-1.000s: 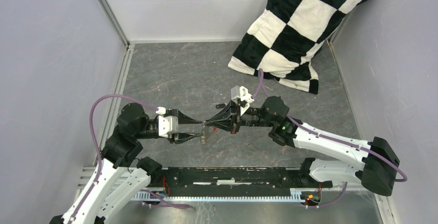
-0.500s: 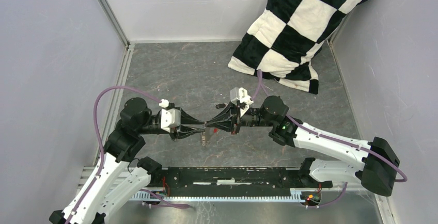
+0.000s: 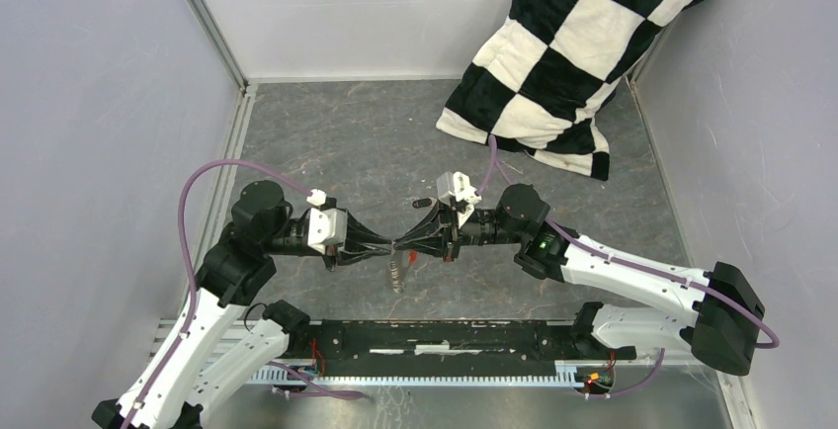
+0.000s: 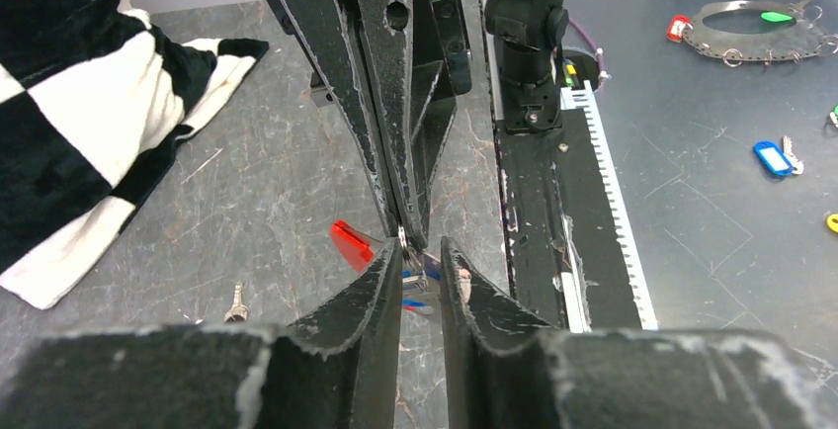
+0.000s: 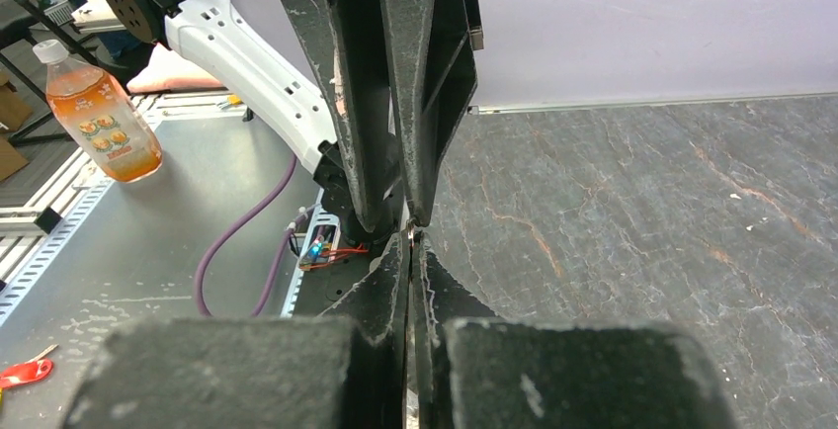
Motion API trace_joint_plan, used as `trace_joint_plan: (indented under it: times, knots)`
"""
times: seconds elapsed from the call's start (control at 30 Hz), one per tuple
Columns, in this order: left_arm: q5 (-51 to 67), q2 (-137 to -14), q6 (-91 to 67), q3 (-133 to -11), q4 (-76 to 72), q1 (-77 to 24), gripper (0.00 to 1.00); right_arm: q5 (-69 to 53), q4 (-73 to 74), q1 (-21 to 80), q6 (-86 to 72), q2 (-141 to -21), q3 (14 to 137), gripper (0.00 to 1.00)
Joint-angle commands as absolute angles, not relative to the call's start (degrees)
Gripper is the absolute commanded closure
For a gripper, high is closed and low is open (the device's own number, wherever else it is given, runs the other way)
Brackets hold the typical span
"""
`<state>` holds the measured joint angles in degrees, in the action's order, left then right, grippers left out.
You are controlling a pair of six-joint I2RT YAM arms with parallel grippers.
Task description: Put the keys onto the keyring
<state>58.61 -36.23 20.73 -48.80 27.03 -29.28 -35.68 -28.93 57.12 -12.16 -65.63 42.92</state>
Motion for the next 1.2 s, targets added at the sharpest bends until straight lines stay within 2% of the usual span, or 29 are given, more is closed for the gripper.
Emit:
trace_joint_plan:
  times: [0.0, 0.07, 0.2, 0.37, 0.5, 0.67, 0.73, 0.87, 1.17]
  knots:
    - [58.29, -36.13, 22.37, -49.86, 28.63, -29.27, 0.71, -35.42, -32.56, 56.95, -11.99, -64.86, 45.07, 0.99]
    - [58.29, -35.97, 22.09, -49.55, 28.63, -29.27, 0.67, -35.43, -32.52, 56.91, -11.97, -64.87, 45.22, 0.99]
    - [58.35, -35.88, 21.41, -48.90, 28.62, -29.27, 0.66, -35.58, -32.35, 56.93, -11.91, -64.95, 45.59, 0.99]
    - [57.65, -36.16, 21.93, -48.43, 28.65, -29.27, 0.75, -35.72, -32.34, 57.02, -11.89, -65.16, 46.04, 0.99]
    - [58.16, -36.65, 19.97, -47.52, 26.69, -29.27, 0.75, -36.08, -32.52, 57.08, -12.00, -65.56, 46.48, 0.99]
    - [57.27, -36.61, 18.77, -46.52, 25.80, -29.27, 0.62, -36.11, -32.87, 57.14, -11.87, -65.66, 46.58, 0.99]
    - [57.01, -36.39, 18.64, -46.30, 25.52, -29.27, 0.61, -36.26, -32.87, 57.11, -11.82, -65.70, 46.50, 0.99]
    - [55.88, -36.47, 17.18, -46.19, 23.32, -29.31, 0.73, -36.78, -32.87, 57.11, -11.79, -65.96, 46.60, 0.99]
    - [56.16, -36.00, 16.52, -46.65, 22.59, -29.27, 0.73, -37.61, -31.95, 57.14, -11.24, -65.75, 46.23, 0.99]
